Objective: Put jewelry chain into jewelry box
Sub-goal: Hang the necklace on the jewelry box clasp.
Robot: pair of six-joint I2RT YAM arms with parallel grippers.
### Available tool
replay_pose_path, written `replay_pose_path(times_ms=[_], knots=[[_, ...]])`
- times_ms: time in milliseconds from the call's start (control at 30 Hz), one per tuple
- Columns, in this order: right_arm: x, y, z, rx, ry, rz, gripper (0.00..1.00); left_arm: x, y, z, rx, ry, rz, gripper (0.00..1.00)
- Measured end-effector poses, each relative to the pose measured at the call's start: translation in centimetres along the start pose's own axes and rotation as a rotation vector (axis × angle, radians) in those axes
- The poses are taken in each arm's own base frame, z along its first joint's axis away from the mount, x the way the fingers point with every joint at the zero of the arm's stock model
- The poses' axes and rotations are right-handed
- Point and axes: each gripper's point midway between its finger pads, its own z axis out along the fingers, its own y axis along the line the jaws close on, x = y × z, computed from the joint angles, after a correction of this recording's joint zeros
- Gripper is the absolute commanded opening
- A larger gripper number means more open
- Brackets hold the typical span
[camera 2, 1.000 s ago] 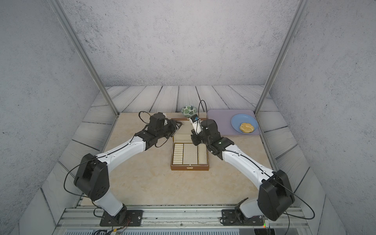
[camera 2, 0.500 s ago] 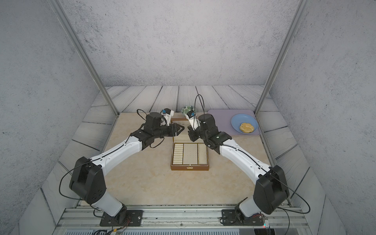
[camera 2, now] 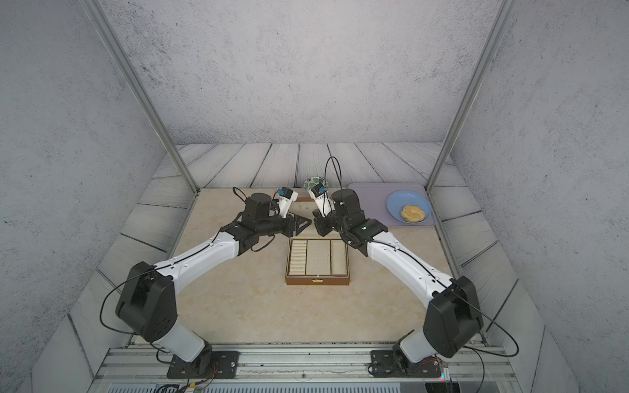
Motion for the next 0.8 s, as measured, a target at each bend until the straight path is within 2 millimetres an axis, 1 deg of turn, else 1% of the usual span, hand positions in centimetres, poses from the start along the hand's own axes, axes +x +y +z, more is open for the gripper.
replay_pose_path(times_ms=[133,300,567,800], knots=[[0.0,0.1,0.0,-0.005,0.002,0.001,0.00,-0.1,-0.8,0.3,0.016,-0.009,0.039,0.39],[0.0,0.2,0.0,-0.011,0.001,0.002,0.00,-0.6,-1.1,0.4,0.013,-0.033,0.075,0.39],[0.0,0.4,0.0,-0.020,0.000,0.004,0.00,-0.9,-0.7,0.6,-0.017,-0.048,0.103,0.38],[-0.1,0.5,-0.1,-0.025,-0.003,0.004,0.00,-0.4,-0.3,1.3,-0.029,-0.038,0.112,0.37]])
